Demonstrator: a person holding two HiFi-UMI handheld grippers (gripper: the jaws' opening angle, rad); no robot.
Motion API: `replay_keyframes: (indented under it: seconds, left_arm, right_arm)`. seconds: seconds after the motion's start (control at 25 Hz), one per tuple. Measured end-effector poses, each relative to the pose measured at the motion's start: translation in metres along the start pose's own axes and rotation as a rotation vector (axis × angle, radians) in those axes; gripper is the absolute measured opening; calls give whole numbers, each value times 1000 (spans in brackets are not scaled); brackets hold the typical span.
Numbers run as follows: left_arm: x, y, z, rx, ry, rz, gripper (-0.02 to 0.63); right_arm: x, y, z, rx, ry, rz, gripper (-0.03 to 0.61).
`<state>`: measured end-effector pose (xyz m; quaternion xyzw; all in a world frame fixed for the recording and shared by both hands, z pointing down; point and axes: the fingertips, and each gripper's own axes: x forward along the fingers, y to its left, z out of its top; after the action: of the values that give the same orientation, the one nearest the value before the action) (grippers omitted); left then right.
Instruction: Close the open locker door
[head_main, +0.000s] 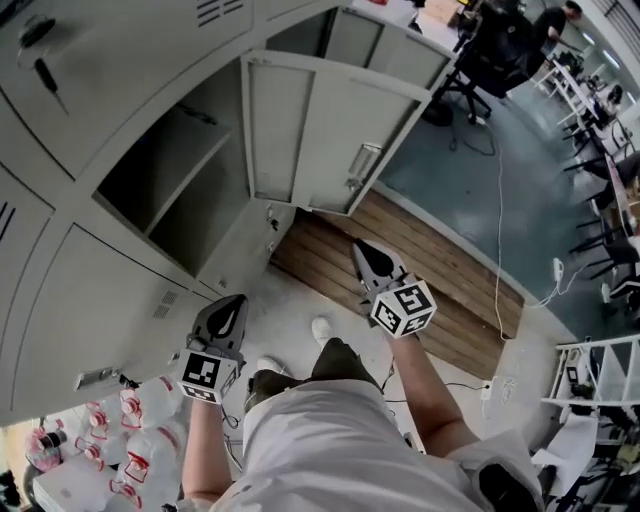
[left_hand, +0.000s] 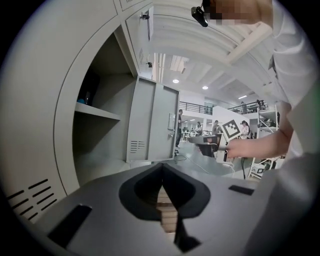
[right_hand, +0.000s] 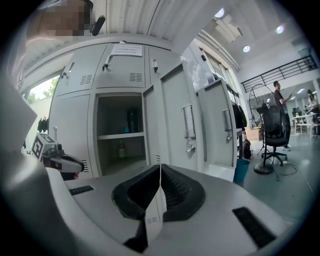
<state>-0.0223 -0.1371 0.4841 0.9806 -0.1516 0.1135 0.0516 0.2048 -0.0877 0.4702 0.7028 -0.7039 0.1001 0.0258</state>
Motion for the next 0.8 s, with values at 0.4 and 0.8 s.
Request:
replay_keyframes:
  seconds: [0.4,0.8]
  left_arm:
    - [48,-10,12,-22,25,94,0]
    - [85,-16,15,-37,47,195,0]
  right_arm:
    - [26,-76,7,-15,9,48,50]
    - [65,-95,5,-78,39,252,139]
